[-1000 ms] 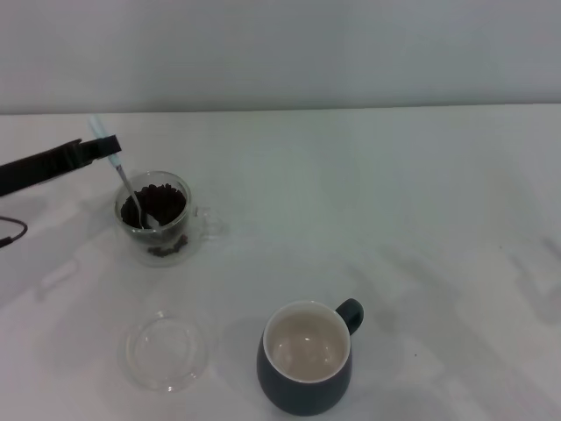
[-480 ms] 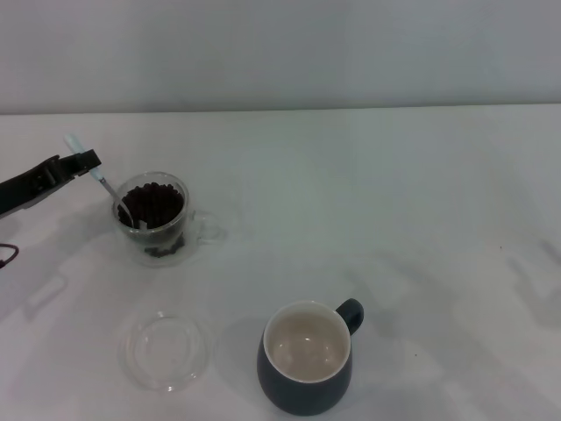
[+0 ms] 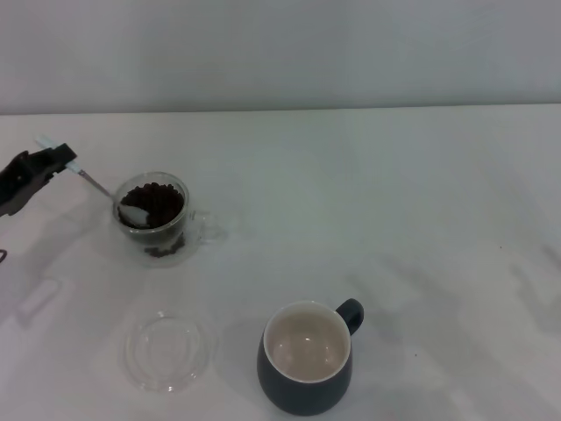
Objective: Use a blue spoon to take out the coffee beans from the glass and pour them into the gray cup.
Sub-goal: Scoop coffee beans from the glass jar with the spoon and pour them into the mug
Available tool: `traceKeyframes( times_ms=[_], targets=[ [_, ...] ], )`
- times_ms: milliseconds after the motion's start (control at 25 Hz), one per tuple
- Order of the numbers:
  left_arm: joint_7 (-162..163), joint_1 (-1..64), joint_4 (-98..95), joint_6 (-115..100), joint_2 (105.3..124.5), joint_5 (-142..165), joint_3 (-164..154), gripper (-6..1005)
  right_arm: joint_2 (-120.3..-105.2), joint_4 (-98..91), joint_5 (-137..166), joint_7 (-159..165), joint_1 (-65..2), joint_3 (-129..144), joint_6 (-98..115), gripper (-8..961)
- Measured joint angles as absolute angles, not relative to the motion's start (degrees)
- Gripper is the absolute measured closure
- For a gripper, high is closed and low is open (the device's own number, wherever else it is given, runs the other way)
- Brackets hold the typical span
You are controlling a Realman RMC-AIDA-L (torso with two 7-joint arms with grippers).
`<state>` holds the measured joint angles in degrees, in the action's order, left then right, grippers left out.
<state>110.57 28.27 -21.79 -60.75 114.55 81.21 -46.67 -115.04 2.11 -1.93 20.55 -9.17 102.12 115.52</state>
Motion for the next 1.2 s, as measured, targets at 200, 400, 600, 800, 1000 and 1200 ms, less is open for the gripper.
traceKeyframes(
  times_ms=[200,400,600,800,1000,1200],
  targets=[
    [109.99,27.9,-21.89,-60.72,114.83,79.55,-46.66,871,-115.01,2.11,-1.63,20.57,-8.63,102.19,116.52,362],
    [109.32,27.69,-21.59,-60.76,115.24,77.46,-46.66,871,-114.87,2.11,-1.31,20.57,-8.39,102.21,118.46,362],
    [109.18,27.44,-21.53,-60.78,115.93,76.36,-46.66,871,-114.8,2.2,-1.24,20.57,-7.77,102.21,120.32,362],
    [108.23,27.22,-21.53,-60.25,116.01,75.96,-46.67,871,-114.78,2.2,-1.22,20.56,-7.59,102.21,120.5,362],
    [106.37,27.38,-22.37,-58.87,115.4,76.42,-46.71,871,-114.89,2.2,-1.22,20.57,-7.61,102.21,120.51,362],
    [106.11,29.15,-22.79,-58.54,113.68,77.33,-47.12,871,-114.99,2.2,-1.23,20.57,-7.63,102.21,120.51,362]
  ],
)
